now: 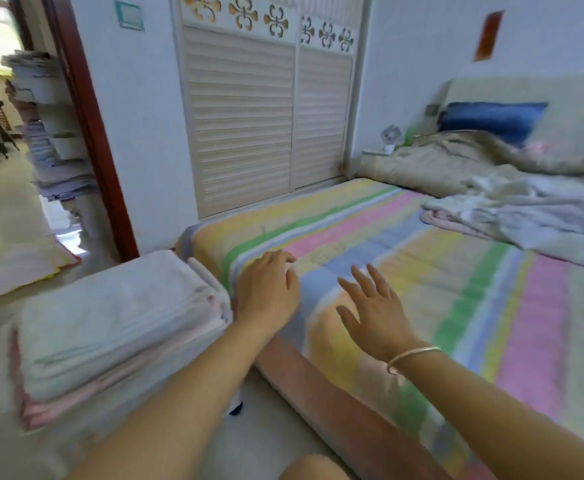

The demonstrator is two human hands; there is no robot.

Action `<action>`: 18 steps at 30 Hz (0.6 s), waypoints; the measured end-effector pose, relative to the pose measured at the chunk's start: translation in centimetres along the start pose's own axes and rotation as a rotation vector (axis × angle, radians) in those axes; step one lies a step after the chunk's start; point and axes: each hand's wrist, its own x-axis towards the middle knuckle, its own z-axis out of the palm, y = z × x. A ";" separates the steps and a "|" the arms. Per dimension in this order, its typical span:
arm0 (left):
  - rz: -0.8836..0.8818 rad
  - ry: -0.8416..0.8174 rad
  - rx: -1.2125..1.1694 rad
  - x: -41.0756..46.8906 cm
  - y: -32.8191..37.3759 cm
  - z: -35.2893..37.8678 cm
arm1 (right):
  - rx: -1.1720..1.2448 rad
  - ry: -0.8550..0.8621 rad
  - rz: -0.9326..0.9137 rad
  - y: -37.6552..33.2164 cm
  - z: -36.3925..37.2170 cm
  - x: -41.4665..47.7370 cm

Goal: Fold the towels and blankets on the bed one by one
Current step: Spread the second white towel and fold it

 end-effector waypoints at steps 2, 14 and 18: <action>0.125 -0.055 -0.082 -0.6 7.9 3.9 | -0.054 0.042 0.155 7.2 -4.0 -5.1; 0.469 -0.475 -0.258 -10.1 40.7 26.1 | -0.071 0.055 0.824 36.1 -14.3 -31.4; 0.413 -0.533 -0.179 -9.0 42.9 32.2 | -0.016 0.061 0.862 42.3 -13.9 -31.5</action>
